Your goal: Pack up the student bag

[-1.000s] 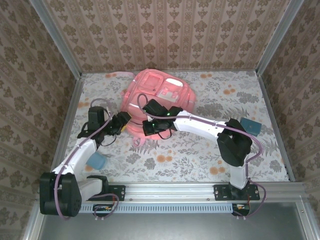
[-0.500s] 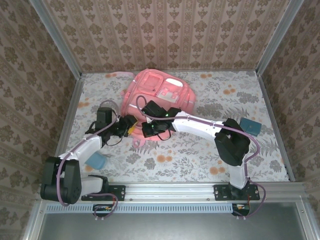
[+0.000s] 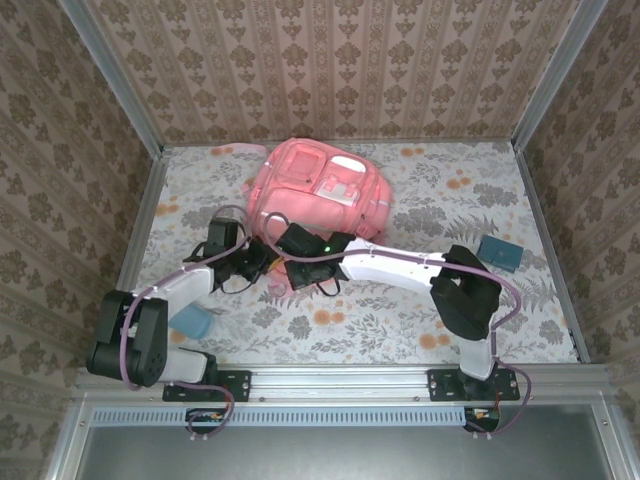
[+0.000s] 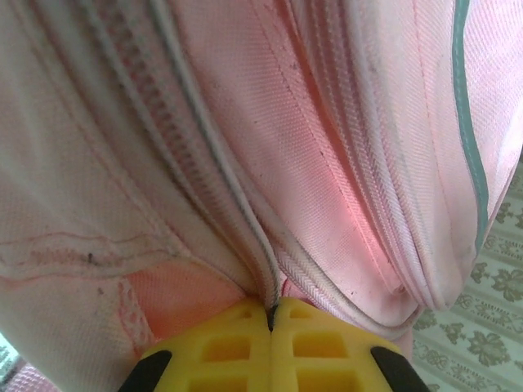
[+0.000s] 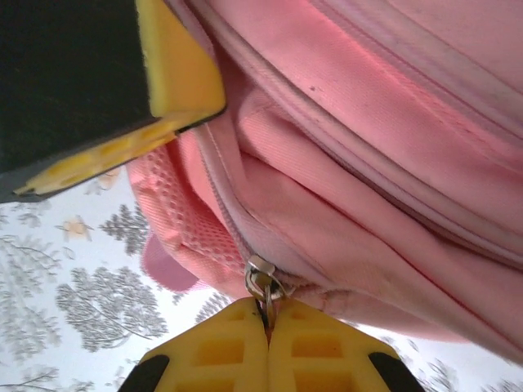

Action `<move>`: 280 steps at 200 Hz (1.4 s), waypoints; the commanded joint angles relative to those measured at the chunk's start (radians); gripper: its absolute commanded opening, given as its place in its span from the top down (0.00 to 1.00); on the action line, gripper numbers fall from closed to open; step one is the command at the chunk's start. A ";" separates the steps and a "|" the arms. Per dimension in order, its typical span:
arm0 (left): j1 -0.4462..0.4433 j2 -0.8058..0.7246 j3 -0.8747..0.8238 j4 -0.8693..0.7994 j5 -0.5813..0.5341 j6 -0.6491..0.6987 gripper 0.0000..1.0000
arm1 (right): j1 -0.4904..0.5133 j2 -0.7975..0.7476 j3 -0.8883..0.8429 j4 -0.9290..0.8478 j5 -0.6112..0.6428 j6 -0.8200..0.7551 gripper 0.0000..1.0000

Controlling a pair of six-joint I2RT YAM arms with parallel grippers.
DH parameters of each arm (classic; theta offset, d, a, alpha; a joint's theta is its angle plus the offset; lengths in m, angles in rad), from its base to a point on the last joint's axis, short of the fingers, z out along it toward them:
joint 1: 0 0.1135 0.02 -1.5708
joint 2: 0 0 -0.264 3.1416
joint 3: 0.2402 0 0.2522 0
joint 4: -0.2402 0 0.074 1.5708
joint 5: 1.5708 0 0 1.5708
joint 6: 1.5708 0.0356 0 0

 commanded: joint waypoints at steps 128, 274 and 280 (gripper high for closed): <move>0.038 -0.042 0.053 -0.042 -0.001 0.105 1.00 | -0.114 -0.245 -0.328 0.197 -0.177 0.041 0.74; 0.005 -0.089 0.155 -0.143 0.127 0.212 1.00 | -0.279 -0.236 -0.399 0.642 -0.266 0.153 0.29; 0.003 -0.084 0.158 -0.147 0.127 0.215 1.00 | -0.284 -0.237 -0.391 0.640 -0.260 0.145 0.29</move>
